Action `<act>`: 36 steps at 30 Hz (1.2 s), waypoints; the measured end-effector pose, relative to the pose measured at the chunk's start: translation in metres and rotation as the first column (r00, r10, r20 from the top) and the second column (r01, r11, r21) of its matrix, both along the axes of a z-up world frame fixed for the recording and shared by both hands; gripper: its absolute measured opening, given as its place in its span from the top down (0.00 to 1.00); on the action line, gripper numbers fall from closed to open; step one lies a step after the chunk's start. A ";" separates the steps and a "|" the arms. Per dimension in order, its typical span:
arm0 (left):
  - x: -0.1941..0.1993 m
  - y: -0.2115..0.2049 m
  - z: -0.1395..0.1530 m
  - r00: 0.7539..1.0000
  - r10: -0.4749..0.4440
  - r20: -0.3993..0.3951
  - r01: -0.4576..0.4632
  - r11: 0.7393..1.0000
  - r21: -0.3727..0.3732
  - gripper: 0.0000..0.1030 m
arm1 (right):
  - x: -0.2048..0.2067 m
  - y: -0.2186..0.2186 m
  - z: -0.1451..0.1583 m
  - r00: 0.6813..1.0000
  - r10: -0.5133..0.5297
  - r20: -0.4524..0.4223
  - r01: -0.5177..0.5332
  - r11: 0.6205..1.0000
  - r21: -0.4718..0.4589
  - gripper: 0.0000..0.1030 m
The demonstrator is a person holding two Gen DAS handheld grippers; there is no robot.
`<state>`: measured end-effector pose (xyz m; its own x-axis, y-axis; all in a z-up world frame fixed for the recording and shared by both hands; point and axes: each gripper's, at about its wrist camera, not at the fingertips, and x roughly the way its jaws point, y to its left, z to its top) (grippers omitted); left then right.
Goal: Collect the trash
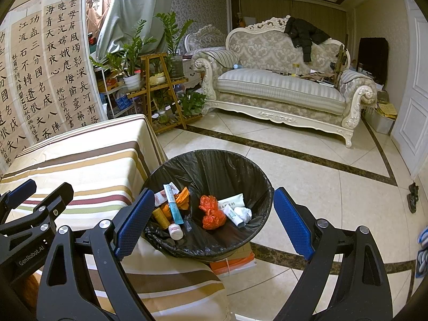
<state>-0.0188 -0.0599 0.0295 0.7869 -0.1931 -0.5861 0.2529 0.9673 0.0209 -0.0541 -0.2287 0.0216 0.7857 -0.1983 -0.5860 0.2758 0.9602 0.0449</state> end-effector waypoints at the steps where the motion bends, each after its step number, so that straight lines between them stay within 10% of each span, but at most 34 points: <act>1: 0.001 0.000 0.000 1.000 0.000 0.001 0.000 1.000 0.001 0.18 | 0.000 0.000 0.000 1.000 0.000 0.000 0.000 1.000 0.000 0.14; 36: -0.010 -0.011 0.001 1.000 0.000 0.018 0.001 1.000 -0.008 0.18 | 0.000 0.001 0.000 1.000 0.000 0.000 0.000 1.000 -0.001 0.14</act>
<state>-0.0283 -0.0711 0.0308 0.7970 -0.1983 -0.5706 0.2531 0.9673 0.0174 -0.0539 -0.2274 0.0217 0.7853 -0.1989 -0.5863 0.2762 0.9601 0.0442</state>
